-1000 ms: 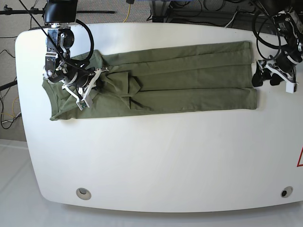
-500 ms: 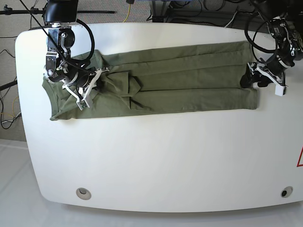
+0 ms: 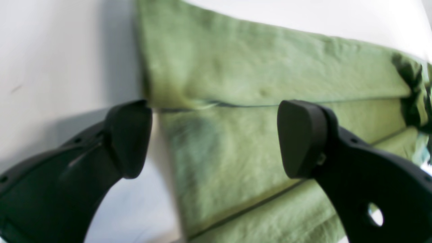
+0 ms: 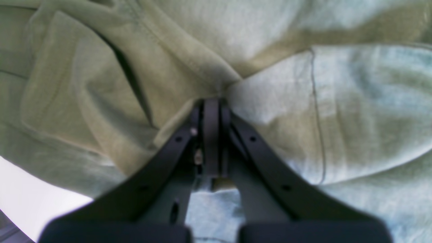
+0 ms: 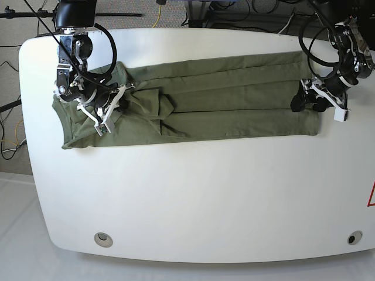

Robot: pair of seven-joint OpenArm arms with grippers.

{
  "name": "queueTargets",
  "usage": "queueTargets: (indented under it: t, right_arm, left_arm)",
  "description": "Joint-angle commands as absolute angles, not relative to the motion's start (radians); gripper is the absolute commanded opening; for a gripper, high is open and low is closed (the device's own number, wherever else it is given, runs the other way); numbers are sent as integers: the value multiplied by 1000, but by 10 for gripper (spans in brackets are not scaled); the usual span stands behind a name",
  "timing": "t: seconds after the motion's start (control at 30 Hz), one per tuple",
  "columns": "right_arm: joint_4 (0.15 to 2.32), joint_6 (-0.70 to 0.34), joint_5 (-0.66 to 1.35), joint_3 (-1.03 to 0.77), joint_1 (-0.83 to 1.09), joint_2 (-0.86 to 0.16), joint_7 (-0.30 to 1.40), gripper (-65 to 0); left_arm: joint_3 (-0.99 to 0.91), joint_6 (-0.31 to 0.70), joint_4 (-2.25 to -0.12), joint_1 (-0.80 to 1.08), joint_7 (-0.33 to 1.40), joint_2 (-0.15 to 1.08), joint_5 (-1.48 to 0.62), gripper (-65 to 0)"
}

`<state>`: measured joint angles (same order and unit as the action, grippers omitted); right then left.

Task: Fold the T-shirt properly
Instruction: 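Lower the left gripper and close it on the strip end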

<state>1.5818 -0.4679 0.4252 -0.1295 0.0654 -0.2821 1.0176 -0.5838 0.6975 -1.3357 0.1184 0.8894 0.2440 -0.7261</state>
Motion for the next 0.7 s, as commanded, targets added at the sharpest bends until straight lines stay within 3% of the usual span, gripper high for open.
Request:
queueTargets:
  t: [0.0, 0.47, 0.53, 0.67]
  right_arm:
    - [1589, -465, 410, -131, 63, -291, 1040, -649]
    - [1588, -467, 411, -131, 66, -288, 1039, -650]
    - [1588, -467, 409, -131, 65, -287, 1039, -650]
    - [1589, -468, 407, -132, 66, -286, 1042, -650]
  left_arm:
    - [-576, 698, -1346, 117, 904, 259, -706, -87]
    - [-576, 698, -1332, 109, 912, 252, -708, -89]
    - [-576, 698, -1332, 108, 916, 252, -709, -125]
    - [-567, 698, -1328, 108, 919, 246, -710, -296]
